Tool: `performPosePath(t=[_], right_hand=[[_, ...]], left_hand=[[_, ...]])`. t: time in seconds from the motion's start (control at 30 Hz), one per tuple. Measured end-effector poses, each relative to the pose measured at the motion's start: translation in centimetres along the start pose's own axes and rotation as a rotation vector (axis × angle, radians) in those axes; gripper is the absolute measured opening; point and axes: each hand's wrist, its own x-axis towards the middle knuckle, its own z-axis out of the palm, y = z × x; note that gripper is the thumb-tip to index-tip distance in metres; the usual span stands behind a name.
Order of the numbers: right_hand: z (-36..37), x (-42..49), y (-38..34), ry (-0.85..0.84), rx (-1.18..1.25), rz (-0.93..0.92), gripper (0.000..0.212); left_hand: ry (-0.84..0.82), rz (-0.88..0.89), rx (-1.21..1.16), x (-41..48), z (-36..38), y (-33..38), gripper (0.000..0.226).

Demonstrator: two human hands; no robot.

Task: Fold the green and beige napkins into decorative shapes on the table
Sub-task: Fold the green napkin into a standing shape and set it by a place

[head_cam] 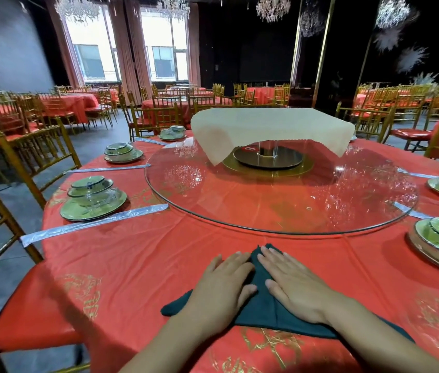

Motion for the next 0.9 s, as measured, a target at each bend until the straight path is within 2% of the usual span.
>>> performPosePath(t=[0.03,0.1,0.2,0.3,0.43,0.63,0.67,0.73,0.77,0.8,0.83,0.87,0.9], right_hand=[[0.1,0.0,0.0,0.0,0.0,0.0,0.119],[0.1,-0.1,0.0,0.003,0.0,0.002,0.12],[0.0,-0.2,-0.1,0.015,-0.009,0.007,0.122],[-0.1,-0.3,-0.1,0.022,-0.011,0.017,0.123],[0.0,-0.3,-0.2,0.019,-0.004,0.012,0.125],[-0.1,-0.3,-0.1,0.011,0.011,0.018,0.116],[-0.2,-0.3,-0.1,0.012,0.009,0.016,0.114],[-0.1,0.0,-0.3,0.018,0.007,0.016,0.107],[-0.1,0.0,-0.3,0.021,0.008,0.019,0.099],[-0.1,-0.1,-0.4,0.011,0.001,0.027,0.084],[-0.2,-0.2,-0.4,-0.014,-0.006,0.044,0.069],[-0.2,-0.2,-0.3,-0.015,0.01,0.046,0.064],[-0.3,-0.2,-0.1,-0.015,0.034,0.045,0.069]], left_hand=[[-0.066,-0.024,0.109,-0.7,-0.3,-0.5,0.089],[-0.189,-0.074,0.219,-1.8,-0.4,-1.3,0.106],[-0.211,-0.087,0.15,-2.1,-0.3,-1.6,0.111],[-0.146,-0.138,0.042,-2.6,-1.1,-2.3,0.111],[-0.223,-0.285,0.23,-4.9,-2.2,-4.3,0.126],[-0.247,-0.322,0.252,-4.9,-2.9,-3.7,0.128],[-0.228,-0.312,0.24,-4.7,-3.1,-3.6,0.127],[-0.086,-0.095,0.315,-3.4,-3.5,-2.5,0.111],[0.014,0.054,0.293,-2.5,-3.6,-1.3,0.089],[0.075,0.194,0.172,-1.6,-3.2,0.0,0.064],[0.05,0.273,0.042,-0.7,-2.6,1.6,0.047],[0.002,0.299,-0.034,0.0,-2.0,3.1,0.039],[-0.041,0.281,-0.082,0.5,-1.2,4.1,0.036]])
